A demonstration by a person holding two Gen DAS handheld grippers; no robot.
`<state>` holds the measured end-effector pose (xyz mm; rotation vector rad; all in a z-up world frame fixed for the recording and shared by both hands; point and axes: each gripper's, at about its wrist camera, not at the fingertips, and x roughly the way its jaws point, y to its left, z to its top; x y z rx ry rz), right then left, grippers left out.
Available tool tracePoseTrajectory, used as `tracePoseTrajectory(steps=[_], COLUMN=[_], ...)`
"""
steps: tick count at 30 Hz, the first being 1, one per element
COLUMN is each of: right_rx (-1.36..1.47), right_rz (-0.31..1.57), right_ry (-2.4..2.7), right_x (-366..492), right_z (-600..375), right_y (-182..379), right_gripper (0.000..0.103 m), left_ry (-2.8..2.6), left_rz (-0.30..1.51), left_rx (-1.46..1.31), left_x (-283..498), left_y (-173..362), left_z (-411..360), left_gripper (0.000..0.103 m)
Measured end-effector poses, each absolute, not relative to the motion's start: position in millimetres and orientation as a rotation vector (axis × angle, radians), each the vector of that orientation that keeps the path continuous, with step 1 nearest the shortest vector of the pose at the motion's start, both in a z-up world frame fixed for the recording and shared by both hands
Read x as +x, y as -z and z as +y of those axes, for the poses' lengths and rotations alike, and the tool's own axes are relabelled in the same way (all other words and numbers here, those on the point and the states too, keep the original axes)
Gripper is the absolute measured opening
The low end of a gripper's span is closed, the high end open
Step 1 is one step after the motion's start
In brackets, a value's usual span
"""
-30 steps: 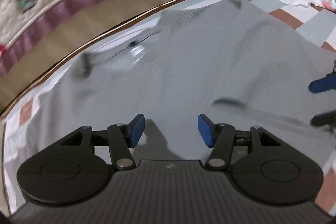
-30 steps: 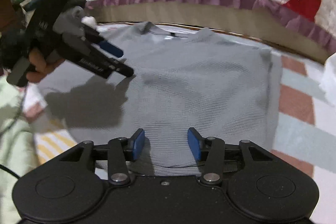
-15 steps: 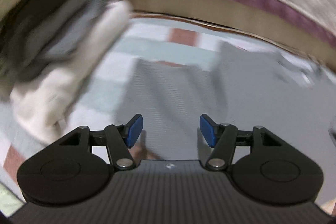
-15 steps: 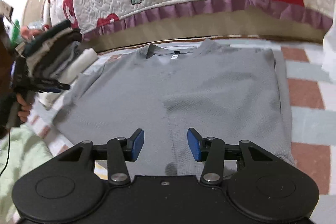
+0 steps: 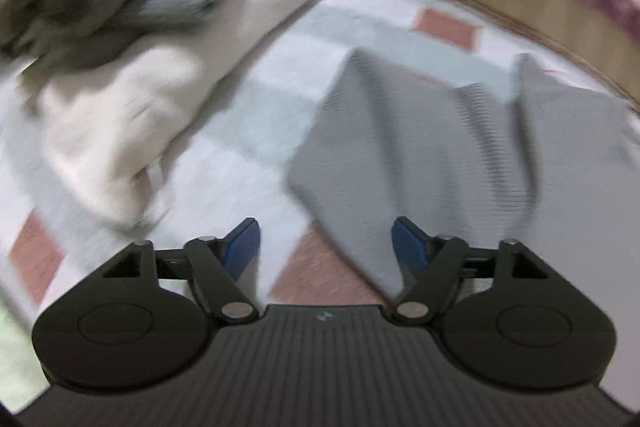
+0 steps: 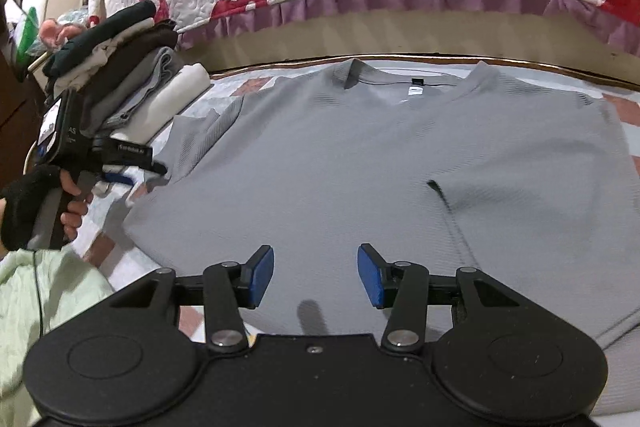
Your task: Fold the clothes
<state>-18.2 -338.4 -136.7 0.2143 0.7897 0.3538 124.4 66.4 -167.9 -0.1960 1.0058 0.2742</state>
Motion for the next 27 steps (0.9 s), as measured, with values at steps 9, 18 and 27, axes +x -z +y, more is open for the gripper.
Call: tracePoseTrajectory(steps=[9,18,27], right_rx=[0.250,0.250,0.260], right_rz=[0.785,0.798,0.823], right_ry=[-0.353,-0.324,-0.339], right_x=[-43,-39,-35], right_z=[-338,-347,-346], right_y=[158,162,168], right_gripper=[0.052,0.052,0.052], left_ry=[-0.096,0.037,0.396], left_rz=[0.830,0.663,0.648], left_rx=[-0.149,-0.455,-0.224], left_x=[129,114,60], left_y=[179,149,132], left_z=[55,78,-8], left_gripper=[0.037,0.006,0.008])
